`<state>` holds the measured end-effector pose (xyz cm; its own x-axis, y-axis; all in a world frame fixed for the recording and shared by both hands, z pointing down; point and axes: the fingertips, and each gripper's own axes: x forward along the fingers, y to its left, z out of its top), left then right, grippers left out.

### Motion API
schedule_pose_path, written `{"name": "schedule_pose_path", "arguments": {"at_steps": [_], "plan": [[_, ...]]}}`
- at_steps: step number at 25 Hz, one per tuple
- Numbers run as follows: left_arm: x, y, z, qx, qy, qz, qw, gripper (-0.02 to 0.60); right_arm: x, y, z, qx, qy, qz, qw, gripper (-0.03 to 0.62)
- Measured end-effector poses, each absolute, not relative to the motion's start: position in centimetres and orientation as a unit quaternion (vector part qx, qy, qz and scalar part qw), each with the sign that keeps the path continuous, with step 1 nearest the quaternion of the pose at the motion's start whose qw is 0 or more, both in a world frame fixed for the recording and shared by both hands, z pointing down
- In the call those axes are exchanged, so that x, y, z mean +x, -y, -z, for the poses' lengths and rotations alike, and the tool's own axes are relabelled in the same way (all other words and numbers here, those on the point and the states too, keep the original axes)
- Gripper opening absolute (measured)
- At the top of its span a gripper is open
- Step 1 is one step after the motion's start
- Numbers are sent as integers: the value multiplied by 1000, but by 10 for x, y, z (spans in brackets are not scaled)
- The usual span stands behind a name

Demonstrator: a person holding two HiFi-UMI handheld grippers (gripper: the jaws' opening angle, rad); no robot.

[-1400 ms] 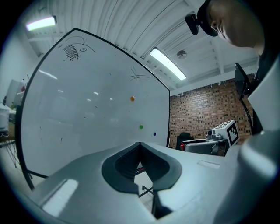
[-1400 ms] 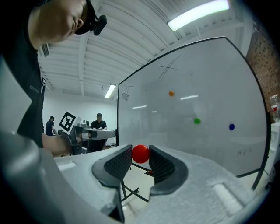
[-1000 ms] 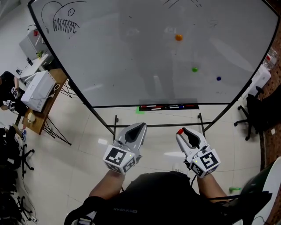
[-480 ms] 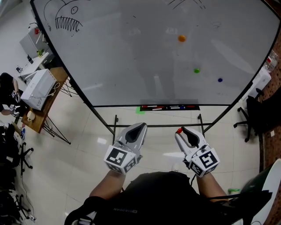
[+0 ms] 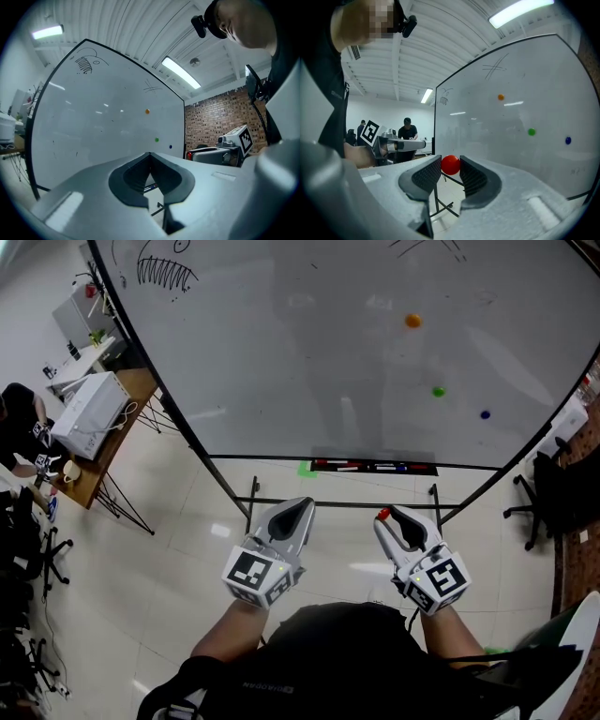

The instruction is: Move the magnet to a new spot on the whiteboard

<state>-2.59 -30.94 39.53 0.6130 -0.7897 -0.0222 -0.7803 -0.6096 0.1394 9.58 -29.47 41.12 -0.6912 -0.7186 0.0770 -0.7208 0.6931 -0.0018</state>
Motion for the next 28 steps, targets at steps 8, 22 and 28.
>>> {"name": "schedule_pose_path", "arguments": {"at_steps": [8,22,28], "plan": [[-29,304,-398,900,429,44,62,17,89,287,-413,393,918,-17,44,106],[-1,281,-401,913,400,45,68,17,113,249,-416,418,907,-23,46,106],[-5,256,-392,898,432,50,62,17,110,220,-400,398,917,-1,31,106]]}}
